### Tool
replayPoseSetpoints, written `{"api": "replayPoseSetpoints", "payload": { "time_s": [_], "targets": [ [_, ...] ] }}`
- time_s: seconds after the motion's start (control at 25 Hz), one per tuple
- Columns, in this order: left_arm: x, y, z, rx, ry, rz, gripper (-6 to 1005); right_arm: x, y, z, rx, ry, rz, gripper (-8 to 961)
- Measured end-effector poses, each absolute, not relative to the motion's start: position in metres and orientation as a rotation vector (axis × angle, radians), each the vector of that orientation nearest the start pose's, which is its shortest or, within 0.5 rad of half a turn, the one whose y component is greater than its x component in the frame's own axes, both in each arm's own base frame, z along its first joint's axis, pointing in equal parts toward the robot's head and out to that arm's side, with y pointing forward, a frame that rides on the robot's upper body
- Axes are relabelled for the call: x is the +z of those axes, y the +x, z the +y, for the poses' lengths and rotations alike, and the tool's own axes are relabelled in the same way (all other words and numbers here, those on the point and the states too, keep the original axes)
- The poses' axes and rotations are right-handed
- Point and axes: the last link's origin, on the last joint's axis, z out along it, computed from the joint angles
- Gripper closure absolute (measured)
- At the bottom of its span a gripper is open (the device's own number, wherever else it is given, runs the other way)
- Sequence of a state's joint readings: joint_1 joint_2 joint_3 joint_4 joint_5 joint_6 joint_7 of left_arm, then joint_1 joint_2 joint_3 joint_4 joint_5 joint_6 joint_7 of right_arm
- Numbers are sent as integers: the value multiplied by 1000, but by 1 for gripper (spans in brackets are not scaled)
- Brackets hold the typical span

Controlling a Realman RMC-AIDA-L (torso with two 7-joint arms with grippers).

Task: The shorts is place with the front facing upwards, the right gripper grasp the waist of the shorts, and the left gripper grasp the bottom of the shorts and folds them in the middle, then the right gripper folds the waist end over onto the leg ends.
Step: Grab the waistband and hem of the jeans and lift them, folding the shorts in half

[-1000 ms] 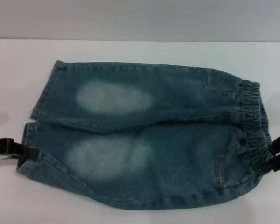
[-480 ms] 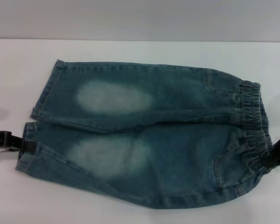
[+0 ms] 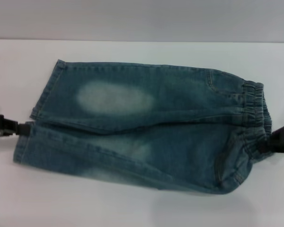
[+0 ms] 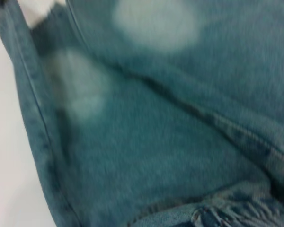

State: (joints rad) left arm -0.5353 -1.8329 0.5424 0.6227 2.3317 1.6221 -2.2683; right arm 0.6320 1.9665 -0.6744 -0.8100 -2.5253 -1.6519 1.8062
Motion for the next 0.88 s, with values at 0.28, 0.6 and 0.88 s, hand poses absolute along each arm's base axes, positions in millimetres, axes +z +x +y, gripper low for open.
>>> {"api": "replayPoseSetpoints", "payload": {
  "time_s": [0.28,0.6,0.88],
  "targets": [
    [104,-340,336,-447,-2153,-1809,875,63,299,334,272,-2708,1001,945],
    [105,-333,355,-518,-2104,-1741,869,64,308,325,670,-2529,929,946],
    [107,-320,374,-628,-2081,-1652,863,50,326,326,728,-2369,926,946]
  ]
}}
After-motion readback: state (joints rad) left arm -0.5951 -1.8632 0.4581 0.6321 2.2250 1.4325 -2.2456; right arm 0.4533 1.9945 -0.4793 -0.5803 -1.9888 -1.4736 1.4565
